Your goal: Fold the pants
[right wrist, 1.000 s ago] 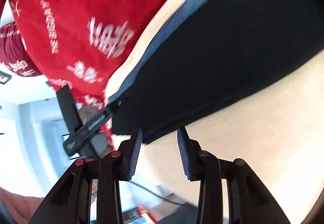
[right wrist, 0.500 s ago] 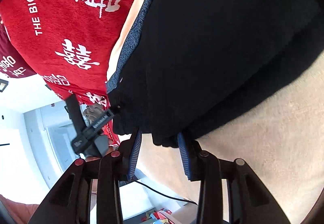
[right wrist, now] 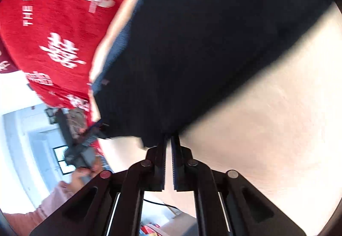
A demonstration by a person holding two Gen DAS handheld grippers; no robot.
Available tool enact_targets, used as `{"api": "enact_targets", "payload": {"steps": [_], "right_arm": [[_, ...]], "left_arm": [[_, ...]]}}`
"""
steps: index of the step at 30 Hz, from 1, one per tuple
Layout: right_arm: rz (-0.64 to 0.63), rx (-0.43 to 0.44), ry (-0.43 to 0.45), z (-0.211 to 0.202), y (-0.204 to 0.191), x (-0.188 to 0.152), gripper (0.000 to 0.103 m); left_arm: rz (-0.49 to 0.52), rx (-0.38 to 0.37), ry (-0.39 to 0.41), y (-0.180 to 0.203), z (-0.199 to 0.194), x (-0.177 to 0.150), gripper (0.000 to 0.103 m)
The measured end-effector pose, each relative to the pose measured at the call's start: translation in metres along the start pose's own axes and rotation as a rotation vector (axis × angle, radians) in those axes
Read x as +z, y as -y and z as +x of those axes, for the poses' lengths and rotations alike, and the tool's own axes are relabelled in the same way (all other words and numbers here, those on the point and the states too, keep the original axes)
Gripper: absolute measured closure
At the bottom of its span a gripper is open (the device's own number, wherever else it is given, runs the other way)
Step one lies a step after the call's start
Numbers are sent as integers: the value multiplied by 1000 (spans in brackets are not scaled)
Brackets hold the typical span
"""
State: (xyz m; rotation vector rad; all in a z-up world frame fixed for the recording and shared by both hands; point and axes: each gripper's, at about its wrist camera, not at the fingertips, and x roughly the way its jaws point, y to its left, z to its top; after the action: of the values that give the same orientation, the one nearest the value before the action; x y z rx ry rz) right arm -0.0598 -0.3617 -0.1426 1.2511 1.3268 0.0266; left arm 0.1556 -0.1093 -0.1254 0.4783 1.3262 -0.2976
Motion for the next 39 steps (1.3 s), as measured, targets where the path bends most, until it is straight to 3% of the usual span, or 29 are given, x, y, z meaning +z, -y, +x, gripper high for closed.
{"api": "enact_targets", "payload": {"steps": [1,4,5,6,9,11,16,17,18,19,21,24,28,30,34,37,39], "right_arm": [[4,-8,-11,-5,2,-1,99],[-67,-77,12,-35,-8,1,82],[-82,-90,46,-47,-12,6,64],[-88,-99,77,-56,-13,10,55],[-12,-103,171,-80,1,32,56],[74,-45,196,-85,18,45,56],[141,19,192,-79,33,62,58],[151,13,191,-77,33,64,63],[166,4,190,-76,34,65,86],[184,10,187,-77,39,66,95],[184,51,212,-87,39,59,95],[133,-29,236,-86,24,48,95],[186,-37,233,-81,42,45,96],[145,-60,225,-82,37,47,94],[61,-134,187,-94,13,48,87],[-63,-181,225,-108,-13,51,85],[-135,-219,245,-114,-28,65,76]], "left_arm": [[-1,2,0,5,-6,0,0],[9,-86,53,52,-41,-8,0],[16,-114,59,64,-48,-7,0],[22,-143,62,78,-53,-5,0],[39,-212,78,122,-56,5,0],[35,-235,80,144,-51,12,0],[31,-266,33,183,-33,21,0],[53,-267,21,185,-25,24,0],[72,-265,12,187,-18,26,0],[93,-265,4,194,-18,21,0],[128,-264,11,203,-25,11,0],[156,-243,29,216,-29,0,0],[106,-257,28,207,-33,-22,0],[82,-266,22,204,-32,-23,0],[34,-230,48,196,-44,-8,0],[-29,-223,87,183,-53,11,0],[-43,-202,103,181,-53,26,0]]}}
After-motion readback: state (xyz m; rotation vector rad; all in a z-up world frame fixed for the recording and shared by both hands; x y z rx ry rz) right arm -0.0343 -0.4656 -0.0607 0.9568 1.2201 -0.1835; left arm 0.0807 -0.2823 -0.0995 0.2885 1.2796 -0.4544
